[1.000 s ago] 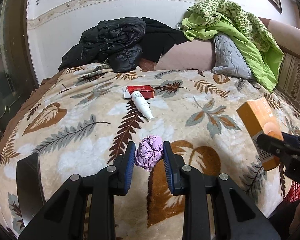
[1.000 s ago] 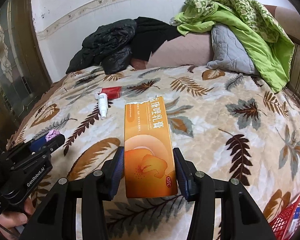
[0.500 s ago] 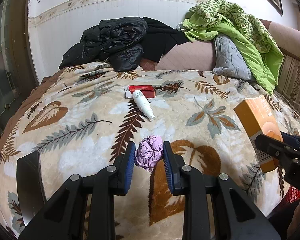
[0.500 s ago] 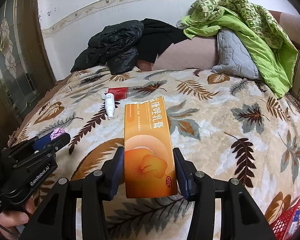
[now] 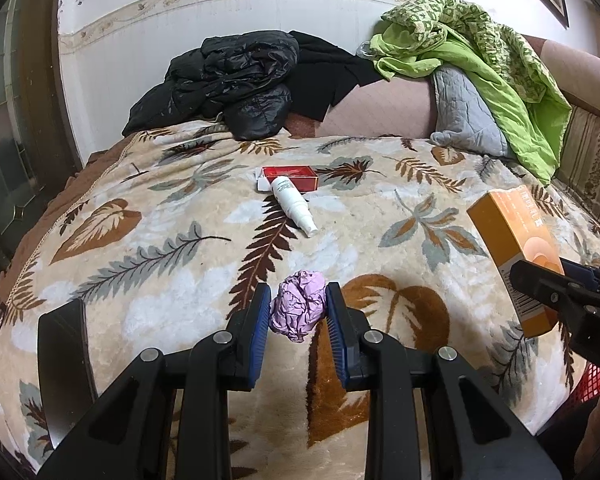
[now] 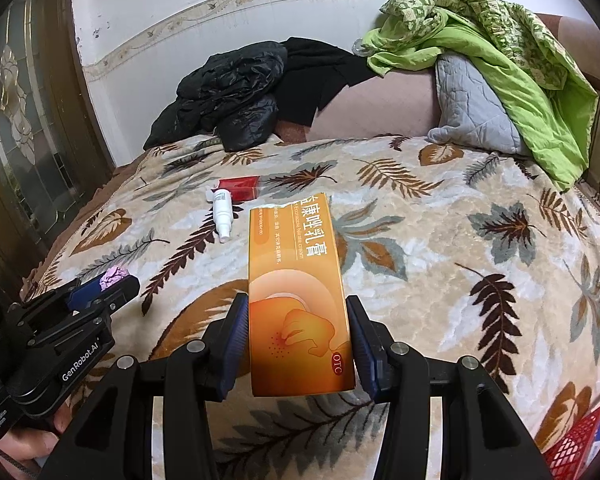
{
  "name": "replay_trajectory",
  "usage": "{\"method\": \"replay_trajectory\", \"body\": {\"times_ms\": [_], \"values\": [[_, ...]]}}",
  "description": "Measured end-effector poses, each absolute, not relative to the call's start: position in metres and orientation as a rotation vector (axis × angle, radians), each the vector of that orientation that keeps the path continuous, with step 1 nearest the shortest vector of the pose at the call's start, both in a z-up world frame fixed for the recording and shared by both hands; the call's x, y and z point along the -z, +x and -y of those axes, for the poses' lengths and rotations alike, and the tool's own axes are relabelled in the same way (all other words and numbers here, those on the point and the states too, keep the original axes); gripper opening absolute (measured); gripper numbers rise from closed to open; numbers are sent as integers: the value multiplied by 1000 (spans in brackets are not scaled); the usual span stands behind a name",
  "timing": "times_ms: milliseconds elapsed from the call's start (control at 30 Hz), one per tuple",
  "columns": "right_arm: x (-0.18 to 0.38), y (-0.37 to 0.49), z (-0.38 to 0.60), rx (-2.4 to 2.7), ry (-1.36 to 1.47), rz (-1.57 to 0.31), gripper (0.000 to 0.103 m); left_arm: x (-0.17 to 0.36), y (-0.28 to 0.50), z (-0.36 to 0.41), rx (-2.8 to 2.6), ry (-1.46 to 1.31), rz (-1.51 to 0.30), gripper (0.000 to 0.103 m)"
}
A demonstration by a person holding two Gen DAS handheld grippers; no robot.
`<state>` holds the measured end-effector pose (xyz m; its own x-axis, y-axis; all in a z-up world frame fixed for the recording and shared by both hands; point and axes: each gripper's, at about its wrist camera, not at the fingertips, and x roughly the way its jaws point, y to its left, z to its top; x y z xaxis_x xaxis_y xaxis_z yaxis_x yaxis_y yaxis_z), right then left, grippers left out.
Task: Collect trash
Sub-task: 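Lift the pink tissue with the left gripper while the right lifts the orange box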
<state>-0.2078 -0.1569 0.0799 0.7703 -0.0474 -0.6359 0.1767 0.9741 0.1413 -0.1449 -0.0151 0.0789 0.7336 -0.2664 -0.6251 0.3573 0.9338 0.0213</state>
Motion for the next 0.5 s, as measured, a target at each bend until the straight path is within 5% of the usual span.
{"method": "replay_trajectory", "body": {"times_ms": [500], "values": [[-65,-193,151,91,191,-708,51,-79,-146,21,334,178,-652,27]]}}
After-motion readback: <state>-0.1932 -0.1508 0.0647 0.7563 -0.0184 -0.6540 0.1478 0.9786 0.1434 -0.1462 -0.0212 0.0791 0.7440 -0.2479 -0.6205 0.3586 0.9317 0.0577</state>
